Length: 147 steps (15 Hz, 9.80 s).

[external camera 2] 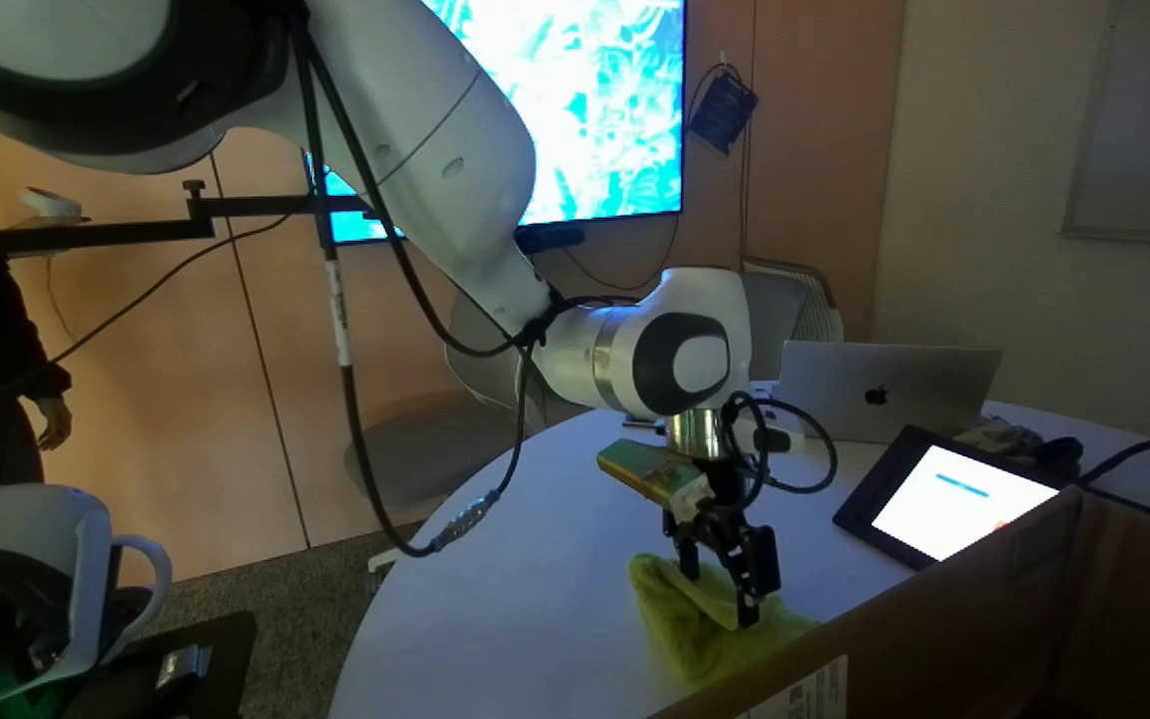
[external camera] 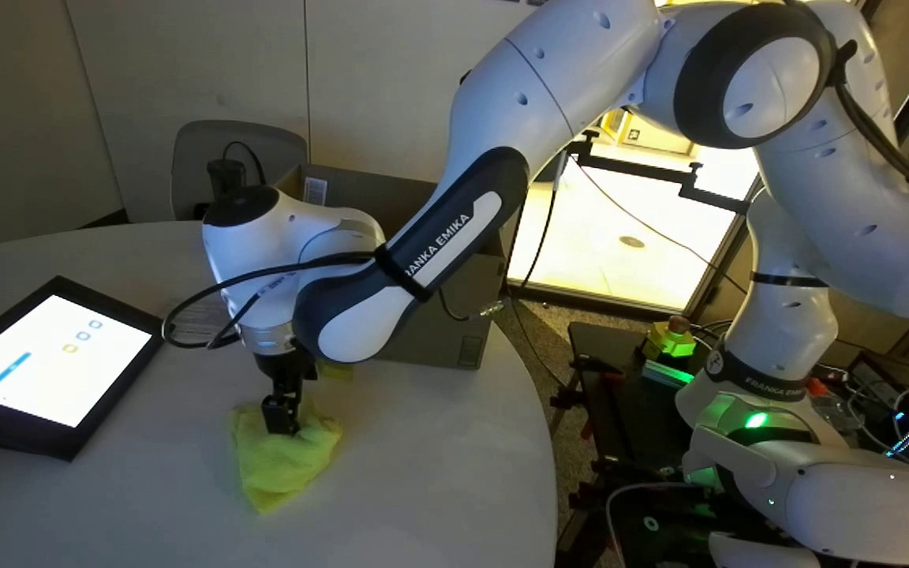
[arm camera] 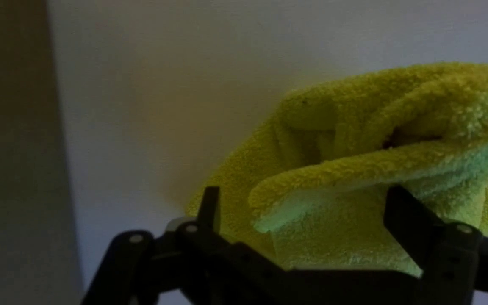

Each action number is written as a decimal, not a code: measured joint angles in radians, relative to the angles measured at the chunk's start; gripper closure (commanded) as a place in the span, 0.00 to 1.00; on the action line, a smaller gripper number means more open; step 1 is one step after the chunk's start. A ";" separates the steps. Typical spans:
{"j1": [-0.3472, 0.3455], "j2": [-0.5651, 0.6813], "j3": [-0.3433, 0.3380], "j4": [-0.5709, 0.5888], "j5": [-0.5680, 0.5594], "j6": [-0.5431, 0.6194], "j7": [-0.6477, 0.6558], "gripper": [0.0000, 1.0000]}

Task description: Put the marker on the towel, fold the towel, and then put the folded towel in the box

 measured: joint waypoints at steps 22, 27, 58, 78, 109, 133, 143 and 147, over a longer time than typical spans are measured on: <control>-0.075 0.042 0.057 -0.027 0.112 -0.057 -0.060 0.00; -0.088 0.029 0.099 -0.033 0.140 -0.048 -0.115 0.00; -0.127 0.032 0.117 -0.188 0.193 0.267 -0.228 0.80; 0.045 -0.278 -0.039 -0.264 -0.111 0.166 -0.026 0.86; -0.233 -0.730 -0.047 -0.591 -0.929 -0.039 1.193 0.83; -0.284 -0.809 0.049 -0.703 -0.394 0.105 0.568 0.00; -0.103 -1.142 0.221 -0.712 0.061 -0.490 0.136 0.00; -0.076 -1.240 0.244 -0.706 0.120 -0.590 0.069 0.00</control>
